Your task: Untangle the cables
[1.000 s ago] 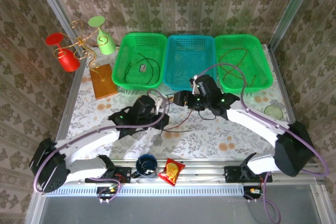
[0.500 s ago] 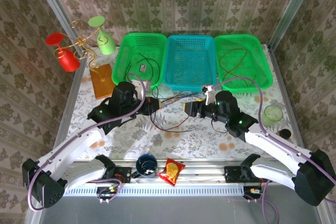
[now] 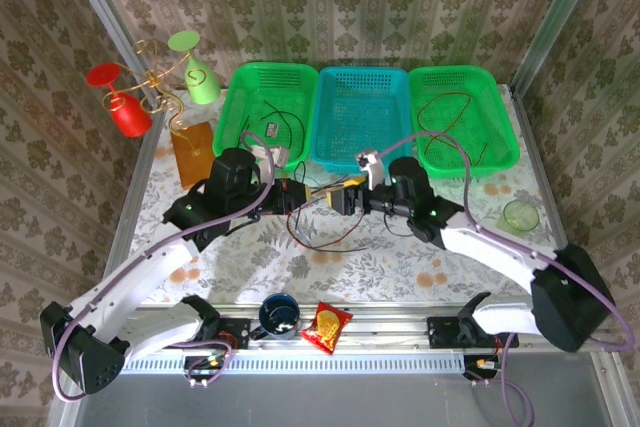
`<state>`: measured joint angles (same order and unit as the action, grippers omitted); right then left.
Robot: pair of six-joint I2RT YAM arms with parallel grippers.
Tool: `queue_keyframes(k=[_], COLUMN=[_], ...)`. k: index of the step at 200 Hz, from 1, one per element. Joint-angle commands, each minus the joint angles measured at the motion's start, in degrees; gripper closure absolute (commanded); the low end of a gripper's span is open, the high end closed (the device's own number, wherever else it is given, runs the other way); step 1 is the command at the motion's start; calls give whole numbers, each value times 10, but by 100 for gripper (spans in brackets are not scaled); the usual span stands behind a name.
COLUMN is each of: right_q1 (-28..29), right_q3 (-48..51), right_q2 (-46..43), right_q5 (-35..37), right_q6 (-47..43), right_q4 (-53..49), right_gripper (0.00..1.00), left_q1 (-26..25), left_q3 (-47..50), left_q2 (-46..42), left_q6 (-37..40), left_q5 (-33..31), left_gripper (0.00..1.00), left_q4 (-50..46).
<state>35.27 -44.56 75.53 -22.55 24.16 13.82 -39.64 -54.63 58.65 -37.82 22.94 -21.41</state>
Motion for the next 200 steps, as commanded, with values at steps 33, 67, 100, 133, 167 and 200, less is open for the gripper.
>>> queue_keyframes(k=[33, 67, 100, 133, 167, 200], right_q1=[4, 9, 14, 14, 16, 15], right_q3=[-138, -144, -163, -117, -108, -157], right_q2=[156, 168, 158, 54, -82, -142], right_q5=[-76, -58, -49, 57, 168, 304], right_q6=[20, -1, -27, -7, -46, -171], right_q4=[-94, -104, -181, -186, -229, -298], right_gripper=[49, 61, 100, 100, 100, 100], left_q1=[3, 4, 5, 11, 19, 21], left_q3=[-21, -29, -35, -51, -152, -242], left_q2=[1, -1, -2, -12, 4, 38], left_q6=[-7, -1, 4, 21, 94, 142], left_q5=[11, 10, 2, -34, -47, -52], left_gripper=[100, 100, 100, 100, 100, 100], left_q4=[-11, -25, -31, -31, -66, -58])
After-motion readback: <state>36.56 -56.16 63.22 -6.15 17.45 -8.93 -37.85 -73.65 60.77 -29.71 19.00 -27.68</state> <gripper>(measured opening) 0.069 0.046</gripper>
